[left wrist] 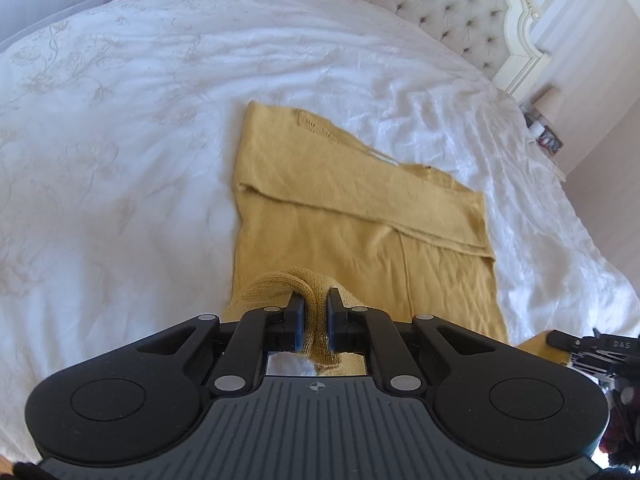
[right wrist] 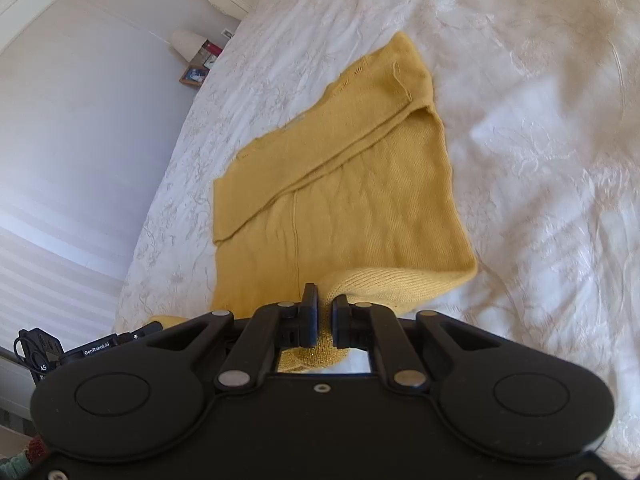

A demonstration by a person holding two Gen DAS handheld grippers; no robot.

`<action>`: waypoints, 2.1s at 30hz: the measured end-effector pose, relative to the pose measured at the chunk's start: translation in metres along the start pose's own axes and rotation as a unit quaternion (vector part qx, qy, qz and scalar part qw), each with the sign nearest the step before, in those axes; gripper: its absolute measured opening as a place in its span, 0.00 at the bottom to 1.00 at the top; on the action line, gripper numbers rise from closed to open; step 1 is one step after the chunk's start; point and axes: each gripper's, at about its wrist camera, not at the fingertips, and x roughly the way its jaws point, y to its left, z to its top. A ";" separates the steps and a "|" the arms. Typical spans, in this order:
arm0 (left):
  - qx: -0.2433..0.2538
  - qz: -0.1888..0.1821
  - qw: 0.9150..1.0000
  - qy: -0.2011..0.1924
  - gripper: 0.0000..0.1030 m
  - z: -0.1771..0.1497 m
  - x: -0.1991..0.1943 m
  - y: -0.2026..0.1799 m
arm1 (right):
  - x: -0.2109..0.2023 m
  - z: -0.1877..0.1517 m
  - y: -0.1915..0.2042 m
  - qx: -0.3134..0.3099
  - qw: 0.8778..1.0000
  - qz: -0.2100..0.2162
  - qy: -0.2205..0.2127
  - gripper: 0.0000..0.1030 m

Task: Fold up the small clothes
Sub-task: 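Lift the hem with both grippers and fold it up toward the collar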

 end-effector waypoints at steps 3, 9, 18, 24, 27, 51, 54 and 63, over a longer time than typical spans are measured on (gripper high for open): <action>0.003 -0.008 1.000 -0.012 0.10 0.025 0.010 -0.001 | 0.007 0.025 0.006 0.005 1.000 0.003 -0.025 0.13; 0.012 -0.014 0.999 -0.026 0.10 0.075 0.039 -0.001 | 0.033 0.078 0.014 0.005 0.998 -0.006 -0.059 0.13; 0.032 -0.010 0.999 -0.020 0.10 0.129 0.093 0.003 | 0.087 0.136 0.008 0.023 0.996 -0.041 -0.079 0.13; 0.038 -0.005 0.999 -0.008 0.10 0.153 0.121 0.009 | 0.117 0.161 0.003 0.031 0.995 -0.061 -0.072 0.13; 0.045 0.002 0.999 0.006 0.10 0.160 0.138 0.011 | 0.132 0.170 -0.001 0.037 0.995 -0.073 -0.063 0.13; 0.102 0.073 0.992 0.005 0.49 0.168 0.154 0.007 | 0.156 0.192 0.017 -0.065 0.985 -0.137 -0.081 0.67; 0.113 0.075 0.991 0.023 0.51 0.143 0.148 -0.002 | 0.155 0.174 0.031 -0.114 0.981 -0.144 -0.065 0.69; 0.139 0.069 0.984 0.091 0.51 0.095 0.169 -0.011 | 0.185 0.123 0.048 -0.216 0.961 -0.173 0.023 0.70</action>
